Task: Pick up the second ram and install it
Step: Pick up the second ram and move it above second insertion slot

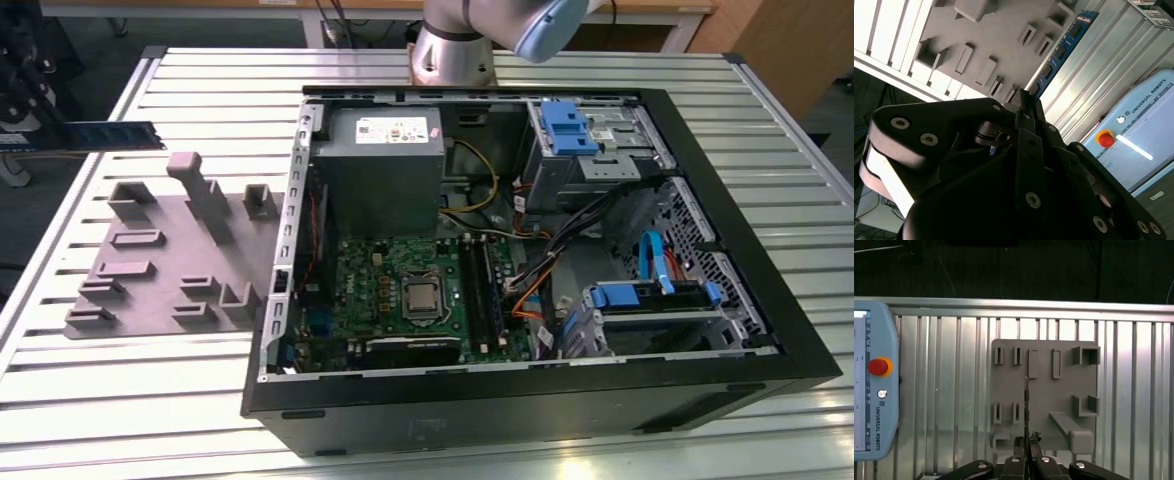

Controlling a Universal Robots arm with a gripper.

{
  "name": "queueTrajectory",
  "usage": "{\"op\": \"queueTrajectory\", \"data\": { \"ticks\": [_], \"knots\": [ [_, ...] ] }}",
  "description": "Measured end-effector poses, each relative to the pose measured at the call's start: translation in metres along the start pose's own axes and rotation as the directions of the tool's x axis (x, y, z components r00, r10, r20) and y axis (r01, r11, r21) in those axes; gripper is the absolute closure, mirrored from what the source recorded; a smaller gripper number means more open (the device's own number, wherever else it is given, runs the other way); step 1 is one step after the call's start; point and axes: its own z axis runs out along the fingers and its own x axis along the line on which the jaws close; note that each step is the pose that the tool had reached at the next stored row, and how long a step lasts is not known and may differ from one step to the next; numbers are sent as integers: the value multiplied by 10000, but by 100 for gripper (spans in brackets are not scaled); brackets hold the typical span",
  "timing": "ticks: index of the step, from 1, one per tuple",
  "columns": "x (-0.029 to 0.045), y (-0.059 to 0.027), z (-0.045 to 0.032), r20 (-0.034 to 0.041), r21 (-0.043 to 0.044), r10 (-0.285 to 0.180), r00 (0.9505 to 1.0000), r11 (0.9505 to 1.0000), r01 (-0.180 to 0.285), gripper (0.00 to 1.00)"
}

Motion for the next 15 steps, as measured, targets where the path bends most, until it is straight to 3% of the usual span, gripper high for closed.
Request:
{"op": "queueTrajectory", "data": {
  "ticks": [15],
  "knots": [
    [1, -162, 0, 1, 1, 1, 10000, 10000, -1, 86]
  ]
}}
